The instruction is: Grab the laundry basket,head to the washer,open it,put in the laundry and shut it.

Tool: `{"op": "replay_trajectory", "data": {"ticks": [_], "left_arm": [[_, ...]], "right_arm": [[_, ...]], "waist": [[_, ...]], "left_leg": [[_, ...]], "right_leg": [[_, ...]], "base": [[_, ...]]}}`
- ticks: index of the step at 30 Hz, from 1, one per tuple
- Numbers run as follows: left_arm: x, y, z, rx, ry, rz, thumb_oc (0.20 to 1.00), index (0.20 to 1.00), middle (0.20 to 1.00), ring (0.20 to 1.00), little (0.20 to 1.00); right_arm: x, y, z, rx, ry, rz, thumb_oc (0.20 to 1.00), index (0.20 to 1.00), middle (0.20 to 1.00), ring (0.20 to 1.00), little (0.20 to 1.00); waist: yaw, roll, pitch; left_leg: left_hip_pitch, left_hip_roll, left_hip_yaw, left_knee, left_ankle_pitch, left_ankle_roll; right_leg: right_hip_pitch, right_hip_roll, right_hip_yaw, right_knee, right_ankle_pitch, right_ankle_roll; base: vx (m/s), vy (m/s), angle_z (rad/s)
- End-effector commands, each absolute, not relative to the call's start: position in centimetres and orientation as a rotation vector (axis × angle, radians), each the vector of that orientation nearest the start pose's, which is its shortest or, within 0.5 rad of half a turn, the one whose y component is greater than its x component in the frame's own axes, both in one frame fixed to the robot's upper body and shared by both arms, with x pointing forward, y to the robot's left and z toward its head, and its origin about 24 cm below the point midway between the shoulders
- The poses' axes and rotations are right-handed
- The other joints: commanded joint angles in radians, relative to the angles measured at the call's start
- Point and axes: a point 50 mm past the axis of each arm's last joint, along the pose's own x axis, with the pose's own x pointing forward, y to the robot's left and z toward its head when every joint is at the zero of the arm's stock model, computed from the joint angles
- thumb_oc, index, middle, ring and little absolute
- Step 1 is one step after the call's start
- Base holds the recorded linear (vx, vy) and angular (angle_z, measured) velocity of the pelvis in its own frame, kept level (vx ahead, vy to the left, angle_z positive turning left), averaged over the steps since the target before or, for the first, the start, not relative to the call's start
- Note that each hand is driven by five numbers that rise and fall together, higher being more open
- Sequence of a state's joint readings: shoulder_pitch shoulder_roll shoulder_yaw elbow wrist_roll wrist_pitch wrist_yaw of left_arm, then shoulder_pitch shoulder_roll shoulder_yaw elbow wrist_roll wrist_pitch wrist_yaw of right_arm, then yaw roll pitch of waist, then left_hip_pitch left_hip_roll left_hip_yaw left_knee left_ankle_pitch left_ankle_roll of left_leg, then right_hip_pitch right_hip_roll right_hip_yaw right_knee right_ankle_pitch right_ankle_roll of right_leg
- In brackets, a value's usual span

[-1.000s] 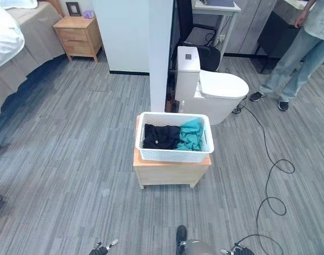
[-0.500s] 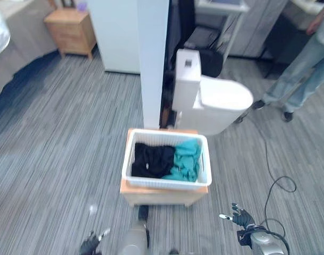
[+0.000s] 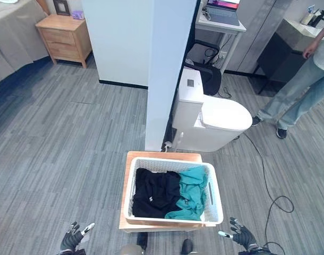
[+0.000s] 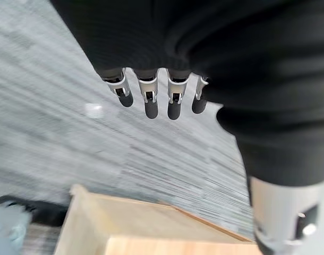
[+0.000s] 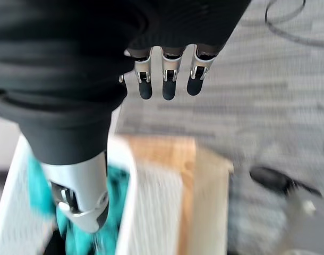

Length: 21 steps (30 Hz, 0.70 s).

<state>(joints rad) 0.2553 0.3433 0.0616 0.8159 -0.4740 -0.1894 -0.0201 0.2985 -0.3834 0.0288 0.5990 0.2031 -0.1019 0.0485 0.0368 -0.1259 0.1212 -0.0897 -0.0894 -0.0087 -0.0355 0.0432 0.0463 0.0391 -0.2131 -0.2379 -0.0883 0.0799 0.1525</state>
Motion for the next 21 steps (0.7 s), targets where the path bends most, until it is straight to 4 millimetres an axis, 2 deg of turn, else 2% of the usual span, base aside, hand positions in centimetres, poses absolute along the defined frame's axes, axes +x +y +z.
{"op": "replay_trajectory", "data": {"ticks": [1,2,3,4,5,6,7,8,9,10,11,15,16,17,21], "left_arm": [[10.9,30.7,-7.6,-0.053,0.547,0.42,1.0,1.0,1.0,1.0,1.0],[10.5,31.2,-6.7,0.008,0.545,0.386,1.0,1.0,1.0,1.0,1.0],[10.5,31.2,-6.7,0.009,0.546,0.386,1.0,1.0,1.0,1.0,1.0],[10.7,31.7,-5.4,0.092,0.533,0.328,1.0,1.0,1.0,1.0,1.0],[11.6,32.7,-2.5,0.232,0.476,0.255,1.0,1.0,1.0,1.0,1.0],[11.6,32.7,-2.5,0.232,0.476,0.255,1.0,1.0,1.0,1.0,1.0],[13.4,33.3,0.1,0.386,0.421,0.168,1.0,1.0,1.0,1.0,1.0],[13.4,33.3,0.2,0.387,0.42,0.168,1.0,1.0,1.0,1.0,1.0],[14.5,33.6,1.5,0.442,0.387,0.152,1.0,1.0,1.0,1.0,1.0],[16.9,34.2,4.1,0.547,0.325,0.122,1.0,1.0,1.0,1.0,1.0],[17.8,34.5,5.3,0.607,0.311,0.112,1.0,1.0,1.0,1.0,1.0],[20.9,34.4,8.6,0.707,0.243,0.084,1.0,1.0,1.0,1.0,1.0],[22.4,34.2,9.9,0.748,0.2,0.097,1.0,1.0,1.0,1.0,1.0],[22.6,34.2,10.0,0.749,0.197,0.097,1.0,1.0,1.0,1.0,1.0],[25.1,33.5,12.3,0.817,0.132,0.104,1.0,1.0,1.0,1.0,1.0]], "right_arm": [[12.1,-32.8,-5.6,-0.232,0.617,-0.284,1.0,1.0,1.0,1.0,1.0],[12.3,-33.8,-4.6,-0.259,0.594,-0.295,1.0,1.0,1.0,1.0,1.0],[12.2,-33.8,-4.5,-0.259,0.594,-0.295,1.0,1.0,1.0,1.0,1.0],[12.7,-34.6,-3.0,-0.307,0.556,-0.282,1.0,1.0,1.0,1.0,1.0],[13.8,-35.5,-0.1,-0.386,0.469,-0.26,1.0,1.0,1.0,1.0,1.0],[13.8,-35.5,-0.1,-0.386,0.47,-0.26,1.0,1.0,1.0,1.0,1.0],[15.4,-35.5,2.0,-0.43,0.394,-0.224,1.0,1.0,1.0,1.0,1.0],[15.4,-35.5,2.0,-0.43,0.393,-0.224,1.0,1.0,1.0,1.0,1.0],[16.2,-35.3,2.6,-0.453,0.372,-0.2,1.0,1.0,1.0,1.0,1.0],[17.7,-34.8,3.9,-0.496,0.339,-0.16,1.0,1.0,1.0,1.0,1.0],[18.3,-34.6,4.4,-0.522,0.331,-0.14,1.0,1.0,1.0,1.0,1.0],[20.5,-33.2,5.0,-0.579,0.312,-0.091,1.0,1.0,1.0,1.0,1.0],[21.4,-32.2,5.0,-0.603,0.301,-0.063,1.0,1.0,1.0,1.0,1.0],[21.5,-32.2,5.1,-0.602,0.299,-0.066,1.0,1.0,1.0,1.0,1.0],[22.5,-30.7,4.5,-0.531,0.269,-0.059,1.0,1.0,1.0,1.0,1.0]], "waist": [[-0.006,0.067,0.002],[-0.007,0.073,0.008],[-0.008,0.072,0.005],[-0.01,0.078,0.012],[-0.013,0.088,0.019],[-0.014,0.088,0.018],[-0.015,0.099,0.038],[-0.017,0.098,0.034],[-0.017,0.101,0.043],[-0.017,0.104,0.069],[-0.016,0.107,0.083],[-0.019,0.104,0.117],[-0.02,0.101,0.135],[-0.019,0.1,0.135],[-0.027,0.097,0.175]], "left_leg": [[0.024,0.169,0.013,0.056,-0.061,-0.108],[0.029,0.173,0.016,0.055,-0.065,-0.108],[0.024,0.172,0.015,0.054,-0.062,-0.107],[0.027,0.175,0.015,0.055,-0.066,-0.107],[0.012,0.179,0.013,0.053,-0.061,-0.107],[0.011,0.179,0.012,0.053,-0.06,-0.107],[-0.005,0.183,0.009,0.054,-0.061,-0.109],[-0.012,0.181,0.008,0.053,-0.056,-0.108],[-0.024,0.182,0.005,0.053,-0.053,-0.109],[-0.053,0.182,-0.001,0.053,-0.045,-0.111],[-0.065,0.185,-0.001,0.053,-0.045,-0.113],[-0.125,0.179,-0.009,0.06,-0.029,-0.113],[-0.154,0.177,-0.011,0.066,-0.024,-0.113],[-0.16,0.176,-0.012,0.068,-0.024,-0.113],[-0.22,0.168,-0.016,0.09,-0.017,-0.115]], "right_leg": [[-0.035,0.004,-0.025,0.077,-0.046,0.018],[-0.034,0.008,-0.021,0.079,-0.049,0.018],[-0.037,0.006,-0.022,0.078,-0.047,0.018],[-0.038,0.009,-0.018,0.082,-0.051,0.017],[-0.056,0.01,-0.016,0.088,-0.054,0.015],[-0.057,0.01,-0.016,0.088,-0.053,0.016],[-0.082,0.015,-0.004,0.099,-0.06,0.012],[-0.088,0.013,-0.005,0.098,-0.057,0.013],[-0.102,0.014,-0.003,0.102,-0.058,0.011],[-0.131,0.015,0.001,0.109,-0.058,0.009],[-0.145,0.018,0.004,0.114,-0.06,0.008],[-0.198,0.017,0.009,0.116,-0.048,0.006],[-0.222,0.015,0.014,0.121,-0.046,0.005],[-0.228,0.015,0.014,0.123,-0.047,0.005],[-0.279,0.01,0.022,0.135,-0.039,0.002]], "base": [[0.07,0.0,0.12],[0.04,0.006,0.08],[0.0,0.0,0.0],[0.0,0.0,0.0],[0.0,0.0,0.0],[-0.08,0.04,-0.03],[-0.07,0.025,-0.02],[-0.11,0.033,0.02],[-0.15,0.026,0.11],[-0.19,0.025,0.11],[-0.19,0.023,0.11],[-0.12,0.008,0.03],[-0.11,0.005,0.01],[-0.11,-0.005,0.02],[-0.09,0.0,0.01]]}}
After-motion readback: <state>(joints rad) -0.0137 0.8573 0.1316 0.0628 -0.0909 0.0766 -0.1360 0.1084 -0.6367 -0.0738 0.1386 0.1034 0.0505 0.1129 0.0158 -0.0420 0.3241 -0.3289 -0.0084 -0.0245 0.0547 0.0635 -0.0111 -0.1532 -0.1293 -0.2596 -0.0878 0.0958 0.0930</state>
